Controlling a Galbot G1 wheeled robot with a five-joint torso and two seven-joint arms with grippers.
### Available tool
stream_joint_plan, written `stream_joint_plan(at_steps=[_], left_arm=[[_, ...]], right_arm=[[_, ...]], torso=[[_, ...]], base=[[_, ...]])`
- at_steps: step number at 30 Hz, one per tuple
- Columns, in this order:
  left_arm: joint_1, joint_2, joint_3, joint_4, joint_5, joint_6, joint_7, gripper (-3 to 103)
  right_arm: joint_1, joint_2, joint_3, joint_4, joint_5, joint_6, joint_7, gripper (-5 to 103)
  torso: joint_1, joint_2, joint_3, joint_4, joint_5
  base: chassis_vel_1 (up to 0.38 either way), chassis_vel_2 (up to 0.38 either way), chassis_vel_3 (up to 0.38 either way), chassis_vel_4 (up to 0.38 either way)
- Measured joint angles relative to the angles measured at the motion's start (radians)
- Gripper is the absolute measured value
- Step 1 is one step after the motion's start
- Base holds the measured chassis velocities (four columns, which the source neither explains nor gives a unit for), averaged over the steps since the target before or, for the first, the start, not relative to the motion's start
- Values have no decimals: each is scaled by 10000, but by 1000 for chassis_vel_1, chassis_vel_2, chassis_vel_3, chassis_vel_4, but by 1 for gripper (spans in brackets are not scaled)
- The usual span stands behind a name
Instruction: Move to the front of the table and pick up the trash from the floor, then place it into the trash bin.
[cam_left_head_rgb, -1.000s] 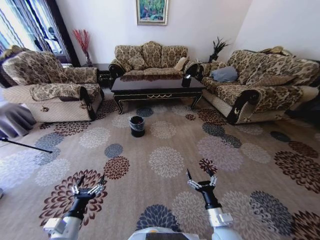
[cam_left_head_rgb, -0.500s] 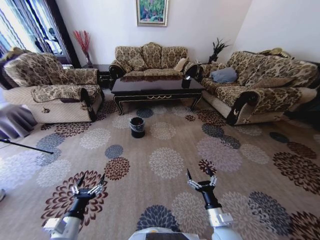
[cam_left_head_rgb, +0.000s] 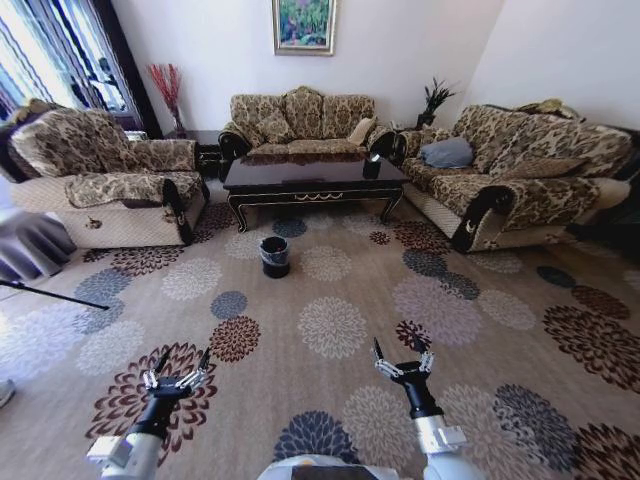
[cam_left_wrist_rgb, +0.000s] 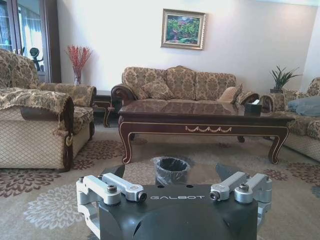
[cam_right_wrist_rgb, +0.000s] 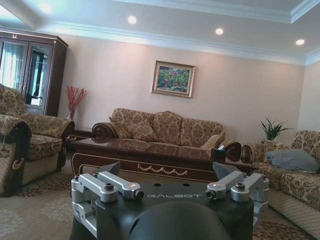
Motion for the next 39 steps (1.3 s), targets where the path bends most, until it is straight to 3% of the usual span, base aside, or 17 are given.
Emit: stream_joint_plan(at_steps=[39], left_arm=[[0,0,0,0,0,0,0,100]], right_arm=[[-1,0,0,0,0,0,0,100]], torso=[[835,1883,1050,0,0]], base=[[0,0,0,0]])
